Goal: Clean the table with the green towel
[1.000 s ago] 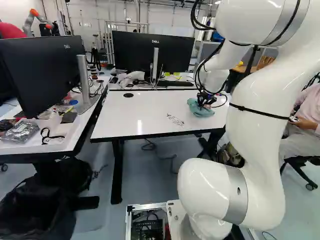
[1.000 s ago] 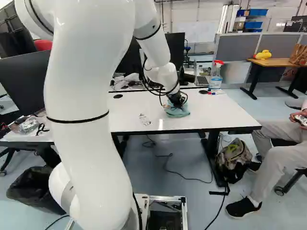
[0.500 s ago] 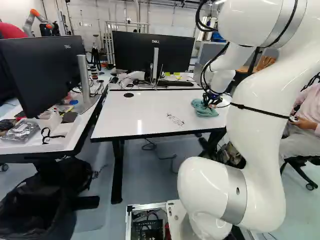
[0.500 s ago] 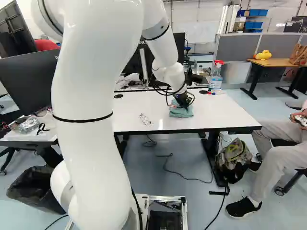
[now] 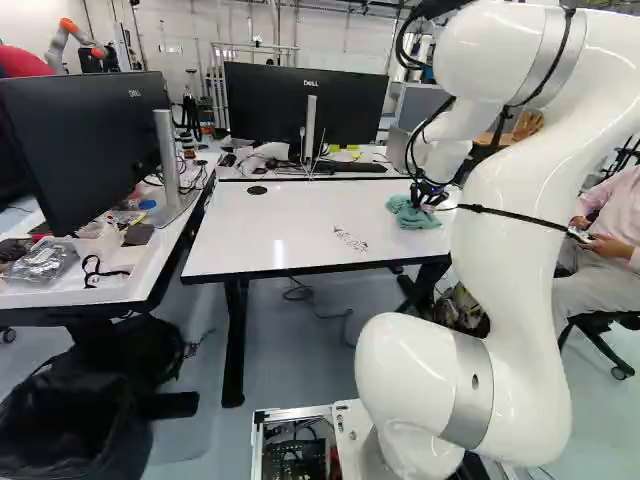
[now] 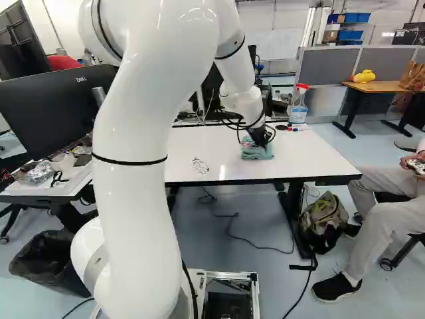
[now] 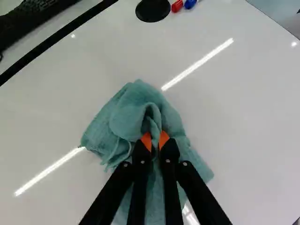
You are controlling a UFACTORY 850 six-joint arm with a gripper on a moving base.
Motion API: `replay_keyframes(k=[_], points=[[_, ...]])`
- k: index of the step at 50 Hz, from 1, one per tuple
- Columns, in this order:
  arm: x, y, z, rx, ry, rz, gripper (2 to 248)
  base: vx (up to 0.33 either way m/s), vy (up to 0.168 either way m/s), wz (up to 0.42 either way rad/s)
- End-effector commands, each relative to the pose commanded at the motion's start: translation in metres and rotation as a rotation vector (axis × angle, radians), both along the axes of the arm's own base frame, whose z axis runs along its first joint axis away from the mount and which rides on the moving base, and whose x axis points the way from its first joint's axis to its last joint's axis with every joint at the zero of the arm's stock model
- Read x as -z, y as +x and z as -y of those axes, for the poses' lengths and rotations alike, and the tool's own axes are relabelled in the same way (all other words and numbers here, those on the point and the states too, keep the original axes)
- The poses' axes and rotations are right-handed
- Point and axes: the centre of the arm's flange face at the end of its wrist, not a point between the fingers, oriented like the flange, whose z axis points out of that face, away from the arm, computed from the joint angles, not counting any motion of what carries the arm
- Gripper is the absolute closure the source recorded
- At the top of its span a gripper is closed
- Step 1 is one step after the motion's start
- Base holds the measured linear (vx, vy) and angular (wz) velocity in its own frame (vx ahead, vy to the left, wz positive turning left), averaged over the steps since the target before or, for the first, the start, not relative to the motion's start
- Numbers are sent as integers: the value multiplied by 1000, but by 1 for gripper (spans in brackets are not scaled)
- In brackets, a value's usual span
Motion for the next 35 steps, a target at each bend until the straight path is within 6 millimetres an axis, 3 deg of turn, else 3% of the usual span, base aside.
replay_keyframes(k=[16,35], points=[[1,24,-13,-36,-5,10,212,0,0,0],[0,15,-45,-77,2,-3,212,0,0,0]])
